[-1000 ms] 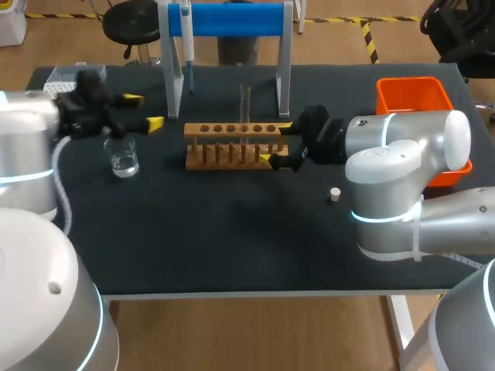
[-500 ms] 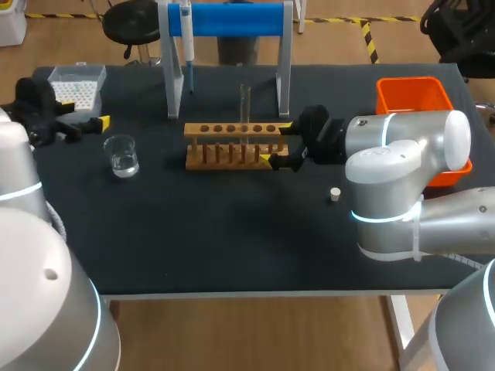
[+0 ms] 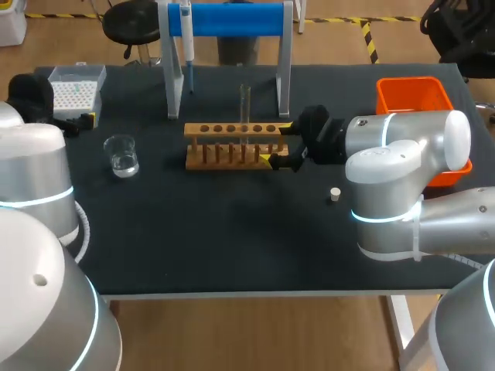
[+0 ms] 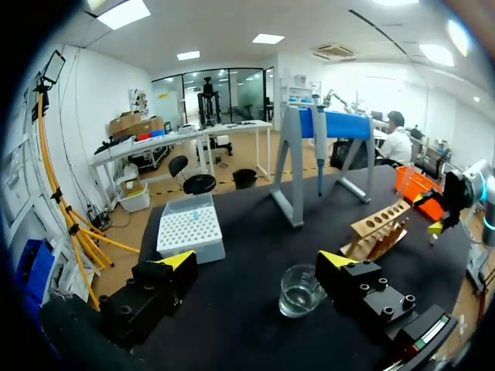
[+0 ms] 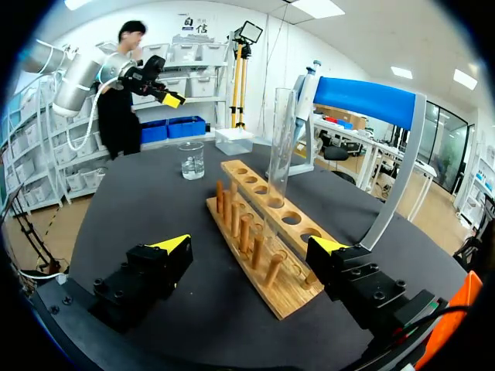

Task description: Invert the test tube, pick up the pipette, mount the tip to pipette, aspirate from beaker and dispense into the tube, eject the tip, return the pipette, and cap with the stopper.

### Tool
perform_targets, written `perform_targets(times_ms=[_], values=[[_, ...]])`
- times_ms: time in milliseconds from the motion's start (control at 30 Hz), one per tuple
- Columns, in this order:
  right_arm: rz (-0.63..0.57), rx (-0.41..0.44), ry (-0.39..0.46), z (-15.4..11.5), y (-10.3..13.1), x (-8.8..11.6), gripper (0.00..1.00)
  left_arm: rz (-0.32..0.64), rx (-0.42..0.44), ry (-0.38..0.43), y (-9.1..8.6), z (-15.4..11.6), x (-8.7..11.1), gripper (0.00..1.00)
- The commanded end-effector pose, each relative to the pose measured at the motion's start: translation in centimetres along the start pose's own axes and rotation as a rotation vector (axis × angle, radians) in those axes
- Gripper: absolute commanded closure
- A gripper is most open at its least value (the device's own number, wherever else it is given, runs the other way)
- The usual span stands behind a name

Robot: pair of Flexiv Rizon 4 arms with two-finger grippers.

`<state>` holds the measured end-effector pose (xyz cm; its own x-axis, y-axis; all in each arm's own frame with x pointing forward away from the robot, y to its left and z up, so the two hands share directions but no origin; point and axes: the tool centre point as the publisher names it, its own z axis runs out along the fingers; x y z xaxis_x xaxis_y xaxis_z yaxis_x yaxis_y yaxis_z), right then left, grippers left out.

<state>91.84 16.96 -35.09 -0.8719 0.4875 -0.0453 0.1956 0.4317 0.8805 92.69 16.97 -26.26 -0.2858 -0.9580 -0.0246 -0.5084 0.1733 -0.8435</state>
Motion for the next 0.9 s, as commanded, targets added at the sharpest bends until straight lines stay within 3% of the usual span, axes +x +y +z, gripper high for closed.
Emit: perform_targets(times_ms=[33,667,900], values=[[0.0,0.0,0.001,0.0,0.0,0.0,0.0,-0.005,0.005,-0.073,0.4,2.2,-0.4,0.0],[0.0,0.0,0.001,0.0,0.0,0.0,0.0,-0.035,0.002,-0.084,1.4,6.0,-6.2,0.0],[0.0,0.0,0.001,0.0,0.0,0.0,0.0,-0.032,0.012,-0.072,1.2,6.4,-6.9,0.0]])
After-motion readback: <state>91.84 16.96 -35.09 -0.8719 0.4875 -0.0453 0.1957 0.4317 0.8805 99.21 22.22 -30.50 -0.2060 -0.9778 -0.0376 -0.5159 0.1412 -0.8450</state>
